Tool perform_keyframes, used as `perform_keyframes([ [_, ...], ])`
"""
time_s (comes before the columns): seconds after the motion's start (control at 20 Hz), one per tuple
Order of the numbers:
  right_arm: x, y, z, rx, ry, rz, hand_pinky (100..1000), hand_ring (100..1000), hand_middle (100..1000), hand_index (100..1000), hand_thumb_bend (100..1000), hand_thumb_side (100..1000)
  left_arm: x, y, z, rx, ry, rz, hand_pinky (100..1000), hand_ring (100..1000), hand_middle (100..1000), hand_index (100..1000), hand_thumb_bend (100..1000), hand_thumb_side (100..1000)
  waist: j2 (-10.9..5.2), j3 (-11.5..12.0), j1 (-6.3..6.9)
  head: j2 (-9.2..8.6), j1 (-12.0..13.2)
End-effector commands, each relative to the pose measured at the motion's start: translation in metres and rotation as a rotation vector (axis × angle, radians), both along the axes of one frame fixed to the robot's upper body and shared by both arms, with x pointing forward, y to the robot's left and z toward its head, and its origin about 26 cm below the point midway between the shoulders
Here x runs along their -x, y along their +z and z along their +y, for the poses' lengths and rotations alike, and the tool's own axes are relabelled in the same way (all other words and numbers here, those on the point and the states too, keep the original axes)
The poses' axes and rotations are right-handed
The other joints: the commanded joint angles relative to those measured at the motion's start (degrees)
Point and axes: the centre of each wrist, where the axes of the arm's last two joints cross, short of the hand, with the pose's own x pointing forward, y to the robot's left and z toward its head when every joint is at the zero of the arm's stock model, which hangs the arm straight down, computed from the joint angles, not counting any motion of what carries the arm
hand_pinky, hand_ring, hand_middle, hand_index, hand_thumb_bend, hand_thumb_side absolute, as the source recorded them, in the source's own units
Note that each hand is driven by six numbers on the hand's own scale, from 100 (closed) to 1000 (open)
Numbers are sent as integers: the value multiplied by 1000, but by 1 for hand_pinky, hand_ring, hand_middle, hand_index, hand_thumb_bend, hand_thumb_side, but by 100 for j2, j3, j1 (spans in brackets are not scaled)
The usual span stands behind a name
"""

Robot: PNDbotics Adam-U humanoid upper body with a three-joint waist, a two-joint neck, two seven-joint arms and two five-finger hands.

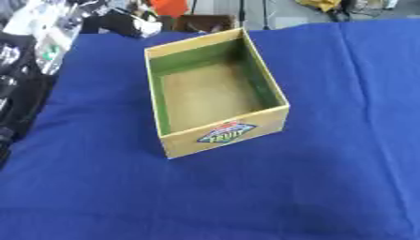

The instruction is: Pick up objects on the table and place them in the box.

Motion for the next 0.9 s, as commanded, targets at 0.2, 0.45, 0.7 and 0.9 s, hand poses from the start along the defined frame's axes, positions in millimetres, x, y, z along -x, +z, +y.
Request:
perform_keyframes([
  [0.2,1,12,3,16,35,-27,795,728,565,715,100,810,-11,-5,-7,-94,-38,-28,330,596,508,481,100,802,-74,-60,27,-74,86],
  [0.45,0,12,4,11,37,-19,796,727,564,715,100,811,-13,-14,-13,-165,-44,-45,343,607,511,490,100,817,-80,-109,52,-70,91],
  [0.7,-1,14,8,4,60,-25,795,727,564,715,100,809,-19,-24,-21,-202,-34,-48,369,615,516,494,100,829,-70,-266,48,-103,208],
  [0.9,-2,16,9,-1,69,-27,796,727,564,715,100,808,-24,-35,-22,-236,-11,-35,421,650,546,558,108,852,-72,-307,52,-111,235],
])
